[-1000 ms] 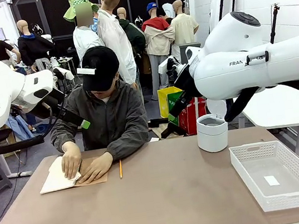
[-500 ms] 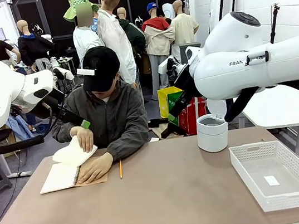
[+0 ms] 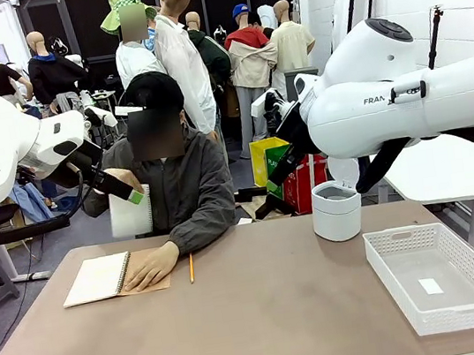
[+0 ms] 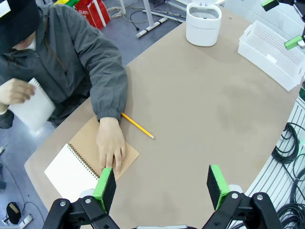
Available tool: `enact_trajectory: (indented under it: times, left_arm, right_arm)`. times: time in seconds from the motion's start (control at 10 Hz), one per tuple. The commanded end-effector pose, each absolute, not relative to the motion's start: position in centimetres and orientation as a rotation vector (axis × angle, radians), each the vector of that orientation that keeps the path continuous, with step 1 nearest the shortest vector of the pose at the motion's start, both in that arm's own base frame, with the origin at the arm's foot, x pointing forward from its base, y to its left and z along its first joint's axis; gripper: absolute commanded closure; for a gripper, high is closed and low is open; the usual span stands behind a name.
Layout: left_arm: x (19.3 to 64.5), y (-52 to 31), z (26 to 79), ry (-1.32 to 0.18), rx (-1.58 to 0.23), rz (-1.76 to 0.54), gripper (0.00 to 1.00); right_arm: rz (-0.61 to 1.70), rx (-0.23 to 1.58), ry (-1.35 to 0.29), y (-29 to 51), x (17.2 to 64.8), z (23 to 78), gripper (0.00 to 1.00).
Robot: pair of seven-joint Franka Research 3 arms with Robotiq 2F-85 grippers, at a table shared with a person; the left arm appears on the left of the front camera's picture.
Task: Sort the paper based on its condition.
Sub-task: If a person hands you a paper, place it in the Organizing basket , and if it's crumpled, put it in the Trash can.
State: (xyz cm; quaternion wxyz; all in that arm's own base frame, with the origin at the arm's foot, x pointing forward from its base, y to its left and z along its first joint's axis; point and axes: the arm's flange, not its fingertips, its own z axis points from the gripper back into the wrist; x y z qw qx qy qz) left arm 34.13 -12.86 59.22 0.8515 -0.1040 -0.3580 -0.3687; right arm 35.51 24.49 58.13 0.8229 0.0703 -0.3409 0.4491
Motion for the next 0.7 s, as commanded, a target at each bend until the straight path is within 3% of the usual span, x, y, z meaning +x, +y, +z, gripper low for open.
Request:
enact_trajectory:
  times: [0.0,0.6]
  left_arm:
    - [34.24,-12.72,59.36,-0.750,-0.224,-0.775,0.00]
    - [34.24,-12.72,59.36,-0.750,-0.224,-0.775,0.00]
  right_arm:
    - [0.952,0.138,-0.721,24.53,35.53,58.22,0.00]
    - [0.952,0.138,-0.721,24.53,35.53,58.22,0.00]
